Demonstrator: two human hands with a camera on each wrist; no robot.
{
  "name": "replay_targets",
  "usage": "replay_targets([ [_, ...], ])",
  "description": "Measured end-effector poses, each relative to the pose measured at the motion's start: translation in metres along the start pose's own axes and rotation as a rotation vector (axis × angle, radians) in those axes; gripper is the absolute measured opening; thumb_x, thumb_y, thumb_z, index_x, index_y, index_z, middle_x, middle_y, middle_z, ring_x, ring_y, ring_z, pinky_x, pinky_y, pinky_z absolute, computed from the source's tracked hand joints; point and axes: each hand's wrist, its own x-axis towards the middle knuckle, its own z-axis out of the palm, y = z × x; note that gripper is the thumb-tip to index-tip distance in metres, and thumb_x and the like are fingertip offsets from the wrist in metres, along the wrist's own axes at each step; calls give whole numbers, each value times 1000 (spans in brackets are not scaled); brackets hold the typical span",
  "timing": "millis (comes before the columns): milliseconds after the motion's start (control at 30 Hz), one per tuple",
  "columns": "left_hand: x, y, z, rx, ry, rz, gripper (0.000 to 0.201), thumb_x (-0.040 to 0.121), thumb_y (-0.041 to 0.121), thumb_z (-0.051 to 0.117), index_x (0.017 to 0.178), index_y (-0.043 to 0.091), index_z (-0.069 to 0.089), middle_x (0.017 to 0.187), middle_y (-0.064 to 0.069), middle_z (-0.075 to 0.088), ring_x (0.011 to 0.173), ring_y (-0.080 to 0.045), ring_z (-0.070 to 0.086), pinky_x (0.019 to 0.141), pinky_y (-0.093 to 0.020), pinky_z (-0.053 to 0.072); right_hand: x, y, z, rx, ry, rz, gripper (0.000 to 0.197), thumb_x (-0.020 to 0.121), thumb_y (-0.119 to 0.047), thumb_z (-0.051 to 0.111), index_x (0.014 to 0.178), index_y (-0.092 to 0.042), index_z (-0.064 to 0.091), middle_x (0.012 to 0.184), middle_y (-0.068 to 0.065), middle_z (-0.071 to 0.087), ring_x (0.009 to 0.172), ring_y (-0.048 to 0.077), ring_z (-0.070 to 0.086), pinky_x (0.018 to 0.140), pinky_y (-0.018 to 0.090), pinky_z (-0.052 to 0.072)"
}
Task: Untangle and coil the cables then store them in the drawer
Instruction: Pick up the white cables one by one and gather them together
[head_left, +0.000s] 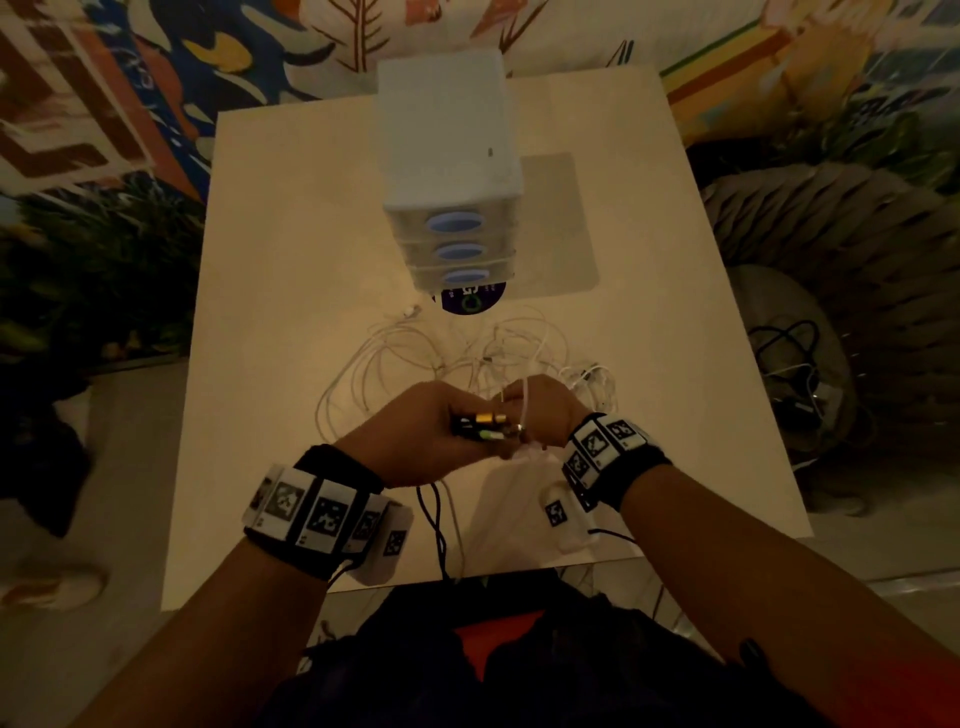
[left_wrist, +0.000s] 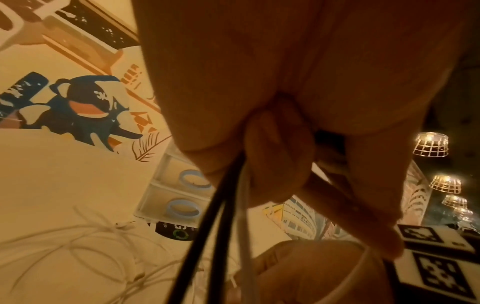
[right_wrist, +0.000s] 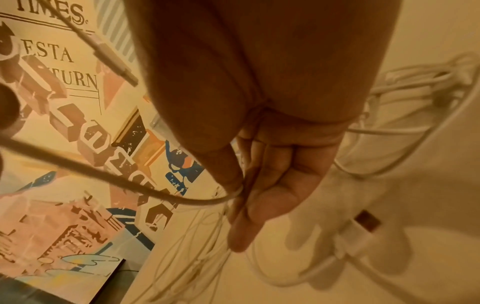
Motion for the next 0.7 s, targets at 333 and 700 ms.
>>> replay_targets([
  [333, 7, -19, 4, 331, -99, -265, 26, 101, 43, 56, 99, 22, 71, 83, 8, 75, 78, -9, 66, 76, -32, 52, 11, 15, -2, 758, 259, -48, 39, 98, 5, 35, 107, -15, 68, 76, 6, 53, 56, 18, 50, 51, 26, 42],
  [700, 22, -34, -6, 299, 172, -314, 22, 91, 39, 72, 86, 24, 57, 74, 17, 50, 70, -8, 51, 66, -28, 35, -1, 9, -19, 574, 381, -121, 28, 106, -27, 49, 109, -12, 72, 46, -30, 51, 46, -9, 51, 48, 8, 35],
])
